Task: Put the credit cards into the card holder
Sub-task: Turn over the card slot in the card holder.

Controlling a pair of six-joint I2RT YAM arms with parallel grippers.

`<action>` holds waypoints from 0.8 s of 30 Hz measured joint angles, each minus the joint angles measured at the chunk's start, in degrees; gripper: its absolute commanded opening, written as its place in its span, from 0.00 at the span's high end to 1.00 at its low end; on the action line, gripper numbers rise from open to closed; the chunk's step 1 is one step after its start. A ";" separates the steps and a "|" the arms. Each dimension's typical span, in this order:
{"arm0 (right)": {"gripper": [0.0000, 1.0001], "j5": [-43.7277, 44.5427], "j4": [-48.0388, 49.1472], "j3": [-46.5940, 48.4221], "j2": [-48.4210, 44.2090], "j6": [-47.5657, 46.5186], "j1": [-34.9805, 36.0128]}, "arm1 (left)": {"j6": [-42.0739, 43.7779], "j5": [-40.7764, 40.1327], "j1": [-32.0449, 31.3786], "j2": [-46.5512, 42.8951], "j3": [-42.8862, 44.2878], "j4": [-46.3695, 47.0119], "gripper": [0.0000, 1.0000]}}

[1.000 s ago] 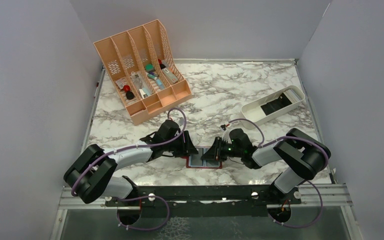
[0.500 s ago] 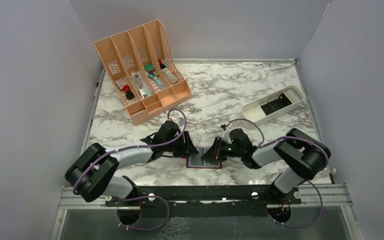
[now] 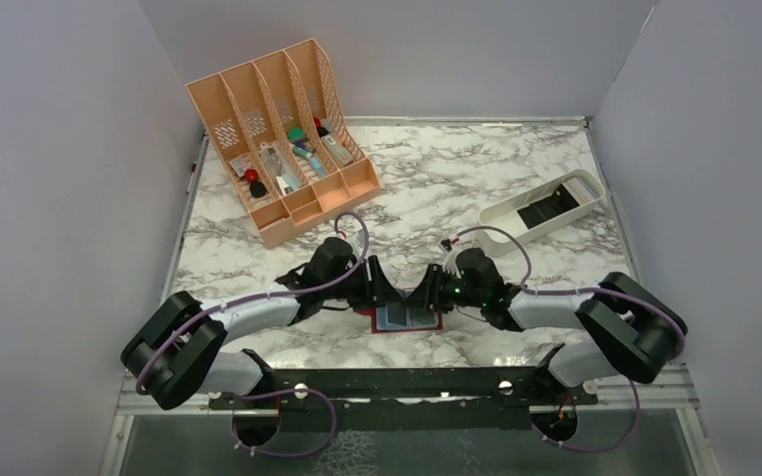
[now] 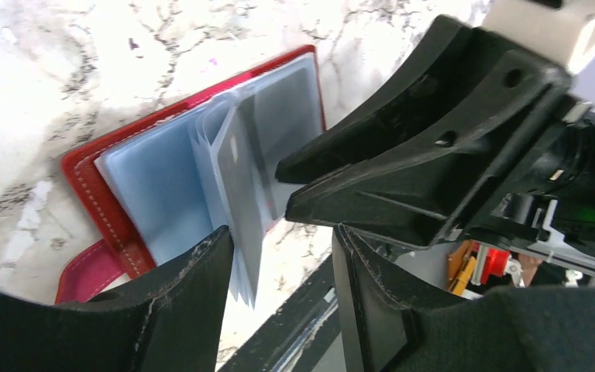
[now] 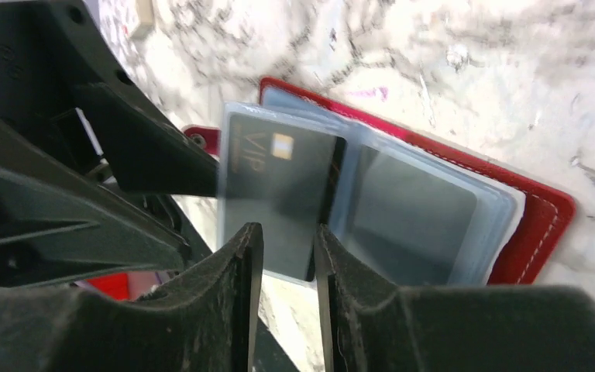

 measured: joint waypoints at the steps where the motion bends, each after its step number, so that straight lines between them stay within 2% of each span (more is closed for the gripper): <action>1: 0.58 1.44 -2.64 0.52 -2.21 -0.70 0.02 | -0.22 0.33 -0.07 -0.35 0.00 0.37 0.46; 5: 0.48 8.85 -12.68 3.56 -10.97 -4.46 0.07 | -1.03 1.14 -0.07 -0.83 0.00 1.79 0.46; 12: 0.39 19.93 -24.90 6.10 -20.92 -10.43 -1.22 | -1.42 2.25 -0.92 1.40 0.44 3.39 0.46; 15: 0.38 22.29 -28.41 7.34 -22.49 -13.18 -3.52 | -1.40 2.23 -1.51 1.88 1.33 3.30 0.46; 21: 0.38 23.12 -32.20 11.80 -22.86 -19.80 -12.74 | -1.16 2.19 -2.38 3.04 4.68 3.28 0.46; 24: 0.38 22.73 -32.24 14.19 -22.86 -22.01 -14.08 | -0.48 2.01 -2.82 3.52 5.70 2.19 0.45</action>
